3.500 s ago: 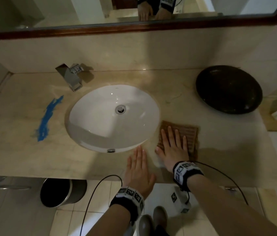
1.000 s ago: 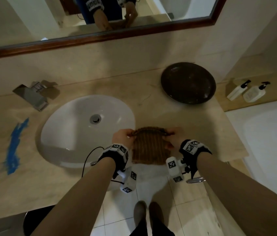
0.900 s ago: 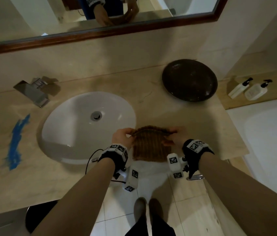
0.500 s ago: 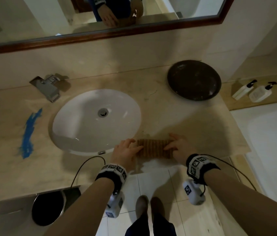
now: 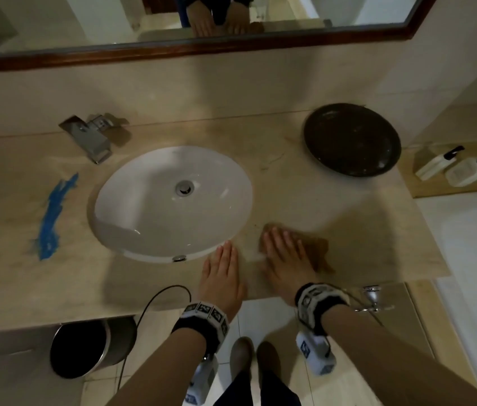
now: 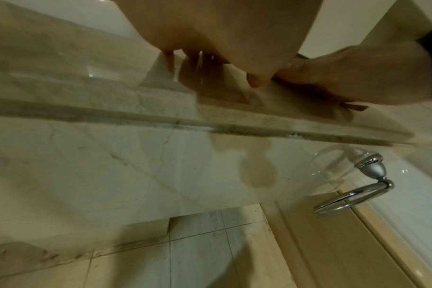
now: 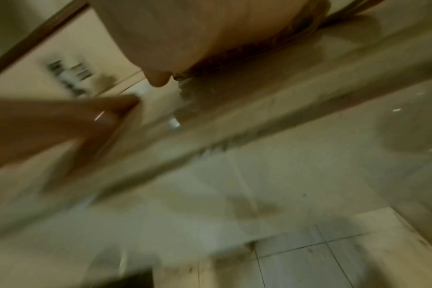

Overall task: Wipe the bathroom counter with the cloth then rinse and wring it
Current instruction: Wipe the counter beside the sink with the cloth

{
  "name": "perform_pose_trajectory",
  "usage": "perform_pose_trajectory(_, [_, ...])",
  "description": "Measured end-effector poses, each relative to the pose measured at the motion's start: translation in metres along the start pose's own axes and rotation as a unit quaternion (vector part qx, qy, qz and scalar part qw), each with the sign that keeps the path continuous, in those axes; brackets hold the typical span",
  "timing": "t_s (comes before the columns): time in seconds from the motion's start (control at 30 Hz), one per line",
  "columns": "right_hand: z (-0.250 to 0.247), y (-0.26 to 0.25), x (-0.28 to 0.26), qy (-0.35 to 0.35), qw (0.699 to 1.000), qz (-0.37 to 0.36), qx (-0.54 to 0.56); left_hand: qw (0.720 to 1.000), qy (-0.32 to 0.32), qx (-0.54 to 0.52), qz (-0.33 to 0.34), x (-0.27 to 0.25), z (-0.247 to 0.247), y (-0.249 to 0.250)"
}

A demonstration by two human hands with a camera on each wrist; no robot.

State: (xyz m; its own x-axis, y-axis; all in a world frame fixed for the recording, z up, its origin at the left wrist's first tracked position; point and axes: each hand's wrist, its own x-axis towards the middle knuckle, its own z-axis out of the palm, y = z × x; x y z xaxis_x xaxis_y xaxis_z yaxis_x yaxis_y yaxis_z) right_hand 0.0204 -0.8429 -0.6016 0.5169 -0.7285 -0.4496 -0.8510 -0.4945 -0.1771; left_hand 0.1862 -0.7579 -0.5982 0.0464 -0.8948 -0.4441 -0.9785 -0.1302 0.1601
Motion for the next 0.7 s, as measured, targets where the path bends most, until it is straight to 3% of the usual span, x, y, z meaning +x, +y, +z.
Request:
perform_pose_trajectory(0.1, [-0.017, 0.023, 0.015, 0.011, 0.992, 0.117, 0.055, 1.0, -0.014, -0.002, 0.004, -0.001, 0.001, -0.005])
perform_pose_trajectory(0.17, [-0.016, 0.012, 0.015, 0.011, 0.99, 0.123, 0.066, 1.0, -0.024, -0.003, 0.007, -0.001, 0.002, -0.005])
perform_pose_trajectory(0.23, [-0.006, -0.016, 0.005, 0.005, 0.997, 0.072, 0.038, 1.0, -0.026, -0.001, 0.004, -0.001, 0.002, -0.003])
perform_pose_trajectory(0.3, [0.008, -0.04, -0.01, -0.038, 0.999, -0.025, -0.015, 0.999, -0.032, 0.004, 0.001, 0.0, 0.0, -0.003])
perform_pose_trajectory(0.4, [0.006, -0.03, -0.009, -0.063, 0.992, -0.102, -0.043, 0.999, -0.042, -0.002, 0.011, -0.002, -0.005, -0.007])
perform_pose_trajectory(0.47, [-0.004, -0.006, 0.008, -0.045, 0.996, -0.063, -0.035, 0.998, -0.056, -0.009, 0.022, -0.002, -0.009, -0.009])
perform_pose_trajectory(0.6, [-0.026, -0.001, 0.034, -0.005, 0.991, 0.107, 0.082, 0.998, -0.056, -0.019, 0.025, -0.004, -0.011, -0.011])
perform_pose_trajectory(0.67, [-0.026, -0.029, 0.034, -0.013, 0.988, 0.11, 0.105, 0.998, -0.055, -0.024, 0.025, -0.004, -0.01, -0.009])
perform_pose_trajectory(0.7, [-0.023, -0.044, 0.031, -0.028, 0.992, 0.073, 0.095, 0.998, -0.055, -0.023, 0.023, -0.003, -0.009, -0.008])
